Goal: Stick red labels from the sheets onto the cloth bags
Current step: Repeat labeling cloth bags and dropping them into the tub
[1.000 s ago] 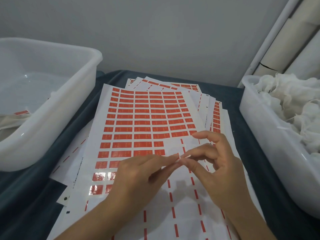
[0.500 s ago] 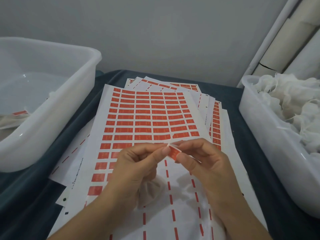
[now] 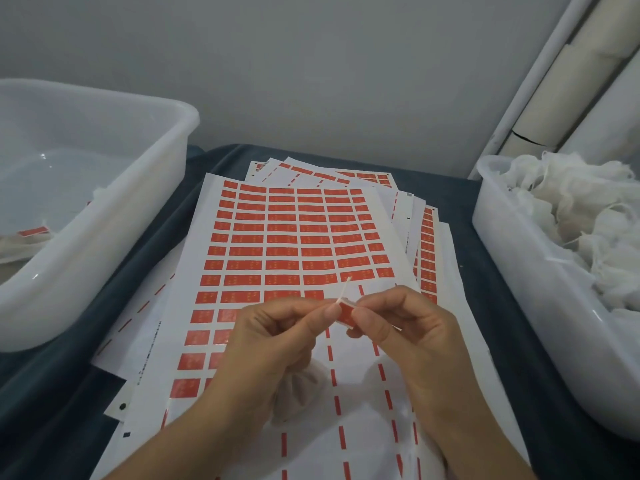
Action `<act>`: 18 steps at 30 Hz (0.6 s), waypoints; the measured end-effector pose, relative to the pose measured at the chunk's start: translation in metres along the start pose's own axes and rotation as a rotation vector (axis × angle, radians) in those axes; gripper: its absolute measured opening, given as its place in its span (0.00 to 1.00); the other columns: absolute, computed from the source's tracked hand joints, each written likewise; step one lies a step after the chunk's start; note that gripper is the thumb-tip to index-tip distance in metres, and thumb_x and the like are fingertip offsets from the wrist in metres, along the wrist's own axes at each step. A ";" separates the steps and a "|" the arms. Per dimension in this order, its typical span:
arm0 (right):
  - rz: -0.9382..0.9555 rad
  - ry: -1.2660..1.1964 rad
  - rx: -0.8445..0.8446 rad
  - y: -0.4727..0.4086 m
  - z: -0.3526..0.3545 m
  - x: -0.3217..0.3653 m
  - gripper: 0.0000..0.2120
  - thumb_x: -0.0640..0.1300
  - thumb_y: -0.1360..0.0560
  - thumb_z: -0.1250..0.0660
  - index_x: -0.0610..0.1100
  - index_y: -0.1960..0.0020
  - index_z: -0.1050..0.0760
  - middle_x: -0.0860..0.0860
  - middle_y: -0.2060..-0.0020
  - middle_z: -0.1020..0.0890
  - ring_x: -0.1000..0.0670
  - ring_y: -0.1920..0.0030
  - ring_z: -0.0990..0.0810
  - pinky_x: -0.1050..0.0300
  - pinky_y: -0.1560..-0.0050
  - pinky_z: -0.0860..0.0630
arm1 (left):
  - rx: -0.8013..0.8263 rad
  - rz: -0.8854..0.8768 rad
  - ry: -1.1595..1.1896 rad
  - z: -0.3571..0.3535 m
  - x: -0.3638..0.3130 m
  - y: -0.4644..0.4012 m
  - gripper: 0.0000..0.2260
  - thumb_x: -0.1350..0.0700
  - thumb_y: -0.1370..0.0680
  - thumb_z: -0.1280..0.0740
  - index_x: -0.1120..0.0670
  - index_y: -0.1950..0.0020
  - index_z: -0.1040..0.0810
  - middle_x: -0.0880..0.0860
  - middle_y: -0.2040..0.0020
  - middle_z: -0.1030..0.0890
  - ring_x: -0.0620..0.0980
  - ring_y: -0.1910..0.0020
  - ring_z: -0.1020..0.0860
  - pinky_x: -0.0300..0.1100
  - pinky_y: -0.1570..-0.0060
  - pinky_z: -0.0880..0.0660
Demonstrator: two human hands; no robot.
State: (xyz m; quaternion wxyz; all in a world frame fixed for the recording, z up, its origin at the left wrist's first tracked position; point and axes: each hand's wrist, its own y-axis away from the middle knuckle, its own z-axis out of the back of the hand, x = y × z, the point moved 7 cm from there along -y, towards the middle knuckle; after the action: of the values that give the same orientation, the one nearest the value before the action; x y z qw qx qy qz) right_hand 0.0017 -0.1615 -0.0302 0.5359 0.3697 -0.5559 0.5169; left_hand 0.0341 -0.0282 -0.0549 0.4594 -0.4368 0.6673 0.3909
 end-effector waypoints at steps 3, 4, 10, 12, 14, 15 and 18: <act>0.013 0.010 -0.009 0.000 0.001 0.000 0.09 0.50 0.39 0.32 0.48 0.60 0.23 0.60 0.66 0.17 0.58 0.62 0.17 0.73 0.61 0.25 | -0.009 -0.026 -0.025 0.001 -0.001 0.001 0.13 0.44 0.45 0.29 0.47 0.65 0.15 0.50 0.79 0.30 0.43 0.80 0.37 0.31 0.78 0.36; 0.017 0.011 -0.012 0.001 0.002 0.000 0.09 0.49 0.39 0.32 0.48 0.60 0.23 0.60 0.66 0.17 0.58 0.62 0.17 0.73 0.62 0.25 | -0.012 -0.040 -0.034 0.001 -0.002 0.001 0.13 0.44 0.45 0.30 0.47 0.65 0.15 0.50 0.79 0.29 0.43 0.80 0.37 0.31 0.78 0.35; 0.042 0.027 -0.019 0.002 0.004 0.000 0.08 0.49 0.38 0.32 0.48 0.60 0.22 0.59 0.65 0.16 0.57 0.62 0.17 0.72 0.61 0.24 | -0.014 -0.104 -0.067 -0.002 -0.006 0.001 0.09 0.46 0.42 0.31 0.45 0.67 0.15 0.44 0.77 0.24 0.38 0.78 0.28 0.27 0.77 0.32; 0.061 0.052 -0.026 0.003 0.003 0.001 0.08 0.50 0.38 0.32 0.48 0.60 0.22 0.59 0.64 0.16 0.57 0.62 0.17 0.72 0.61 0.24 | -0.021 -0.109 -0.082 -0.001 -0.007 0.001 0.07 0.47 0.41 0.31 0.45 0.67 0.16 0.44 0.76 0.23 0.37 0.77 0.27 0.27 0.76 0.31; 0.067 0.063 -0.034 0.003 0.001 -0.001 0.08 0.50 0.38 0.31 0.49 0.60 0.23 0.59 0.64 0.17 0.57 0.61 0.17 0.71 0.60 0.24 | -0.001 -0.095 -0.073 0.000 -0.003 -0.002 0.08 0.47 0.41 0.31 0.47 0.66 0.15 0.45 0.77 0.24 0.39 0.78 0.29 0.28 0.76 0.31; 0.067 0.054 -0.035 0.003 0.001 -0.001 0.09 0.50 0.38 0.31 0.49 0.59 0.23 0.59 0.64 0.17 0.57 0.61 0.17 0.71 0.60 0.23 | 0.014 -0.083 -0.055 0.000 -0.002 -0.002 0.09 0.46 0.41 0.30 0.48 0.66 0.15 0.47 0.77 0.25 0.40 0.78 0.30 0.29 0.76 0.32; 0.064 -0.008 -0.035 0.003 0.001 -0.004 0.19 0.49 0.39 0.29 0.49 0.50 0.29 0.57 0.63 0.16 0.54 0.60 0.17 0.70 0.59 0.24 | 0.042 -0.072 -0.035 0.001 0.000 -0.004 0.11 0.46 0.43 0.29 0.50 0.66 0.16 0.49 0.77 0.27 0.42 0.78 0.32 0.30 0.77 0.32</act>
State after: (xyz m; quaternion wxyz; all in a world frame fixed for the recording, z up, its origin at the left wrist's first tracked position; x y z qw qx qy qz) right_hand -0.0008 -0.1624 -0.0345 0.5230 0.3444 -0.5785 0.5227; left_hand 0.0384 -0.0290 -0.0557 0.4940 -0.4439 0.6510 0.3676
